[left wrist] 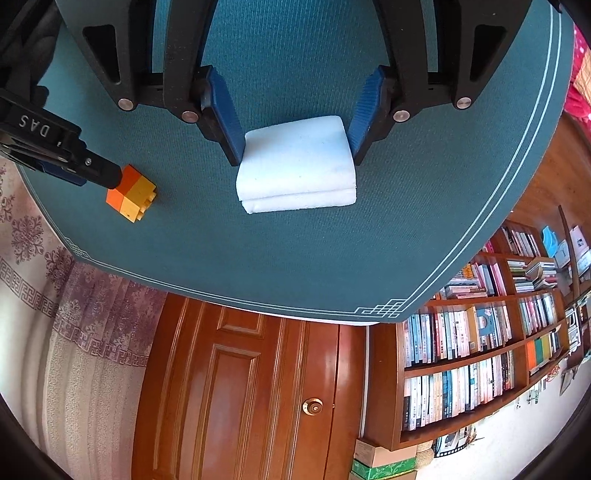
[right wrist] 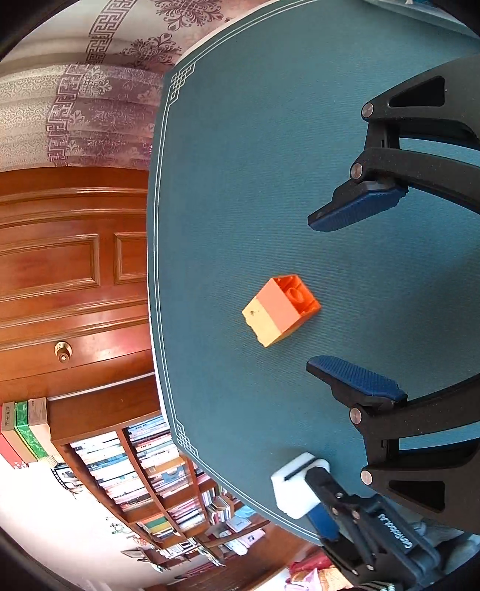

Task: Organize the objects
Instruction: 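Grasp the white foam block with the left gripper while the right grasps the orange block, then carry the orange-and-yellow block into the clear bowl and release with the right gripper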

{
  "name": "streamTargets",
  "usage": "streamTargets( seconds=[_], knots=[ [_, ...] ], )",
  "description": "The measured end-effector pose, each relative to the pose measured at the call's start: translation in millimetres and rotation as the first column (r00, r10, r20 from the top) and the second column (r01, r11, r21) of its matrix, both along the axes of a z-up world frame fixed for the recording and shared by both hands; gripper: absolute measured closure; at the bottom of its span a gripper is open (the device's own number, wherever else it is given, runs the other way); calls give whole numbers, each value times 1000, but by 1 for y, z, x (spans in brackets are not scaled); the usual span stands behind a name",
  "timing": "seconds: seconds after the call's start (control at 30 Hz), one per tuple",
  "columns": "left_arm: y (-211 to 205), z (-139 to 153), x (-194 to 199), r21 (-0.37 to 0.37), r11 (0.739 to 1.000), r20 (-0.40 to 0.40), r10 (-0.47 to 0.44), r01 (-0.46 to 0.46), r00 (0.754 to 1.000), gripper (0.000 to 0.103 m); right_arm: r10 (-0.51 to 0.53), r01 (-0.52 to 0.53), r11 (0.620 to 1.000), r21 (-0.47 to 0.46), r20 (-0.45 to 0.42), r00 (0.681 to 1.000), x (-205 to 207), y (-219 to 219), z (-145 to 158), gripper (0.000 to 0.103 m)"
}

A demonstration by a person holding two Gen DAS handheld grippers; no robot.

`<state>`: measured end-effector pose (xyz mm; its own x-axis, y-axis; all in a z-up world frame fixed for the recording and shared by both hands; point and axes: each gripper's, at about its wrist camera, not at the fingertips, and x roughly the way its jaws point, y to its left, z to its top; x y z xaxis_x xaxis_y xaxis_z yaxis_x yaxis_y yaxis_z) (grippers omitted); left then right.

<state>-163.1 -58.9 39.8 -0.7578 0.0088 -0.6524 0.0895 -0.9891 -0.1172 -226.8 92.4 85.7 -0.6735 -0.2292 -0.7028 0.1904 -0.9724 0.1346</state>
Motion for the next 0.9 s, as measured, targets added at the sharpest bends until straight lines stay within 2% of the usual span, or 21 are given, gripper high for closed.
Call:
streamTargets(
  seconds=[0.13,0.33,0.4,0.43,0.47,0.63,0.9],
  knots=[
    [-5,-1,-1,23,1000,11,17,-18,1000,44,0,0,1000,18,8,1000,-16,-10,-5,32],
    [-2,-1,1,10,1000,5,12,-12,1000,44,2,-2,998,57,7,1000,-31,-26,-11,33],
    [-2,-1,1,10,1000,5,12,-12,1000,44,0,-2,998,64,16,1000,-33,-28,-14,39],
    [-2,-1,1,12,1000,6,12,-13,1000,44,-3,1,997,72,24,1000,-34,-28,-16,48],
    [-3,-1,1,14,1000,7,13,-13,1000,44,-10,8,996,86,16,1000,-33,-27,-17,54],
    [-2,-2,1,14,1000,6,7,-7,1000,44,14,-15,994,105,13,1000,-18,-25,-17,54],
    [-2,0,3,17,1000,-3,-14,14,1000,44,19,-21,998,65,28,999,28,-7,-18,54]
  ],
)
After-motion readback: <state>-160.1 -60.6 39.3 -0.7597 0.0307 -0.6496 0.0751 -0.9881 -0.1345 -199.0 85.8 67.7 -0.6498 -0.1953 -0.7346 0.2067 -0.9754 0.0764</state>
